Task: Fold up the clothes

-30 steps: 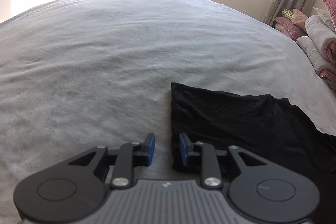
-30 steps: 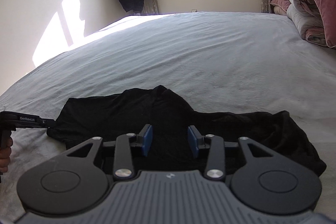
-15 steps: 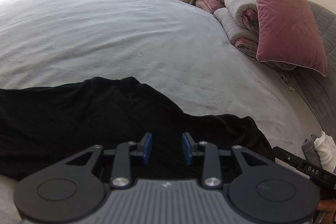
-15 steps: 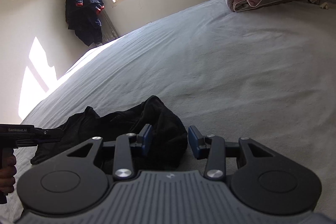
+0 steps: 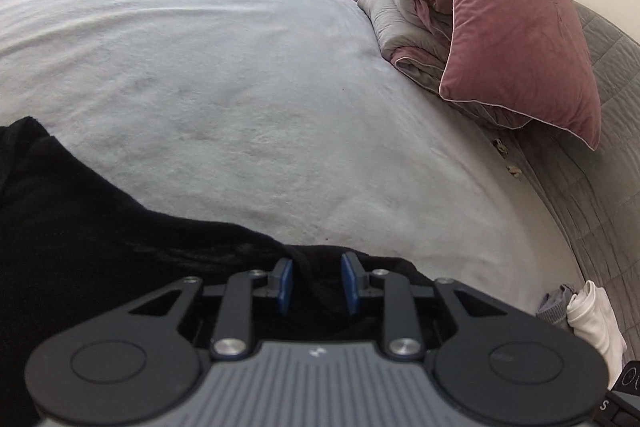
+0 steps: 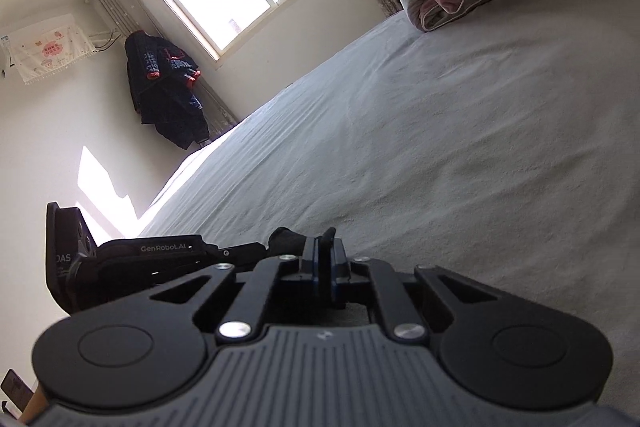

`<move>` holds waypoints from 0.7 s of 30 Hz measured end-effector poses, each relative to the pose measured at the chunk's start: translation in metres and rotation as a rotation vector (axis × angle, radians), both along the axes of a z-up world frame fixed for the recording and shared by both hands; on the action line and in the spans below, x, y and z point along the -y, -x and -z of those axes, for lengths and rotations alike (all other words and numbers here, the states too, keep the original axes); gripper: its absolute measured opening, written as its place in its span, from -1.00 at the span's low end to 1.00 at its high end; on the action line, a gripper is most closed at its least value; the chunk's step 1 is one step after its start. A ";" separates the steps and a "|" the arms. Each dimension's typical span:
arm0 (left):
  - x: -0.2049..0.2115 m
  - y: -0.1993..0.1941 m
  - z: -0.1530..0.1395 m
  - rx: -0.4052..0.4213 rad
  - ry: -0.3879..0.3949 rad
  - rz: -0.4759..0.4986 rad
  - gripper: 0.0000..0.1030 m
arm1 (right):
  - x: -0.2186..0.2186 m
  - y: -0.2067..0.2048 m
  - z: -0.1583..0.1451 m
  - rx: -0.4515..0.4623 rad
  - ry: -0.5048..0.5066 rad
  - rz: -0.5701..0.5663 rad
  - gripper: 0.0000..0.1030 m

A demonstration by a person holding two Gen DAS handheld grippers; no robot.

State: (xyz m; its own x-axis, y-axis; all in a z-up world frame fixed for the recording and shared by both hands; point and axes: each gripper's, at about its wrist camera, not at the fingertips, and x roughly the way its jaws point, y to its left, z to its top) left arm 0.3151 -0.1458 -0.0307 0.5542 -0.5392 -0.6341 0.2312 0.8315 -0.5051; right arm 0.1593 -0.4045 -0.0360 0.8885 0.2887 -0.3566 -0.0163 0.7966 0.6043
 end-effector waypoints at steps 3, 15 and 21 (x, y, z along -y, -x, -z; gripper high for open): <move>0.002 -0.004 0.000 0.003 0.019 -0.023 -0.96 | 0.008 0.004 -0.003 0.018 -0.003 0.055 -0.86; -0.025 -0.028 -0.006 -0.007 0.137 -0.166 -0.96 | 0.024 0.003 -0.002 -0.004 0.056 0.163 -0.86; -0.027 -0.022 0.004 -0.067 0.186 -0.148 -0.48 | 0.023 -0.005 0.008 -0.071 -0.008 0.111 -0.62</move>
State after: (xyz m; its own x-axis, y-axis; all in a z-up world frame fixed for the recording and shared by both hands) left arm 0.3367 -0.1190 -0.0349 0.5959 -0.5661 -0.5696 0.0740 0.7450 -0.6630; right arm 0.1646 -0.4277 -0.0441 0.8876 0.1931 -0.4182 0.1149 0.7863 0.6070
